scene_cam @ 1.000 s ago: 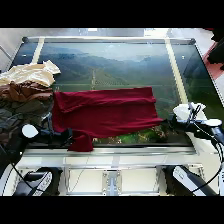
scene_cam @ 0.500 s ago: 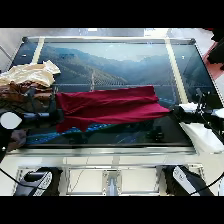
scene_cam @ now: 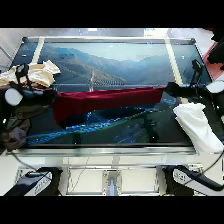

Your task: Fold the shirts.

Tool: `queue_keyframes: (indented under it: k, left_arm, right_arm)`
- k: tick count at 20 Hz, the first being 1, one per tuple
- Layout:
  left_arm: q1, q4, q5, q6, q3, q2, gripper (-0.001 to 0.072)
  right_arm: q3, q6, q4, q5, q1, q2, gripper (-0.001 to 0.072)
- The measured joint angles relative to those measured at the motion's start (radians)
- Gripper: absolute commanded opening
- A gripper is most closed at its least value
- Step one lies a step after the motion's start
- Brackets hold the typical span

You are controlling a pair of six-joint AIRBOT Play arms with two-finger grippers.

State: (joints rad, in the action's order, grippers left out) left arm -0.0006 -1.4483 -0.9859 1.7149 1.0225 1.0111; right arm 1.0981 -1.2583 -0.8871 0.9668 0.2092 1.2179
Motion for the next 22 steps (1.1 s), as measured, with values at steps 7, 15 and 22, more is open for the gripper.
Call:
queue_keyframes:
  k: [7, 15, 22]
  left_arm:
    - [-0.001, -0.047, 0.04, -0.059, 0.126, 0.322, 0.0009]
    - [-0.001, -0.065, 0.113, -0.085, 0.14, 0.522, 0.001]
    - [-0.001, -0.068, 0.182, -0.087, 0.161, 0.555, 0.0637]
  right_arm:
    - [0.153, -0.05, -0.034, -0.122, -0.083, 0.311, 0.003]
    - [0.22, -0.074, -0.05, -0.2, -0.119, 0.513, 0.0031]
    - [0.226, -0.077, -0.059, -0.2, -0.122, 0.531, 0.0351]
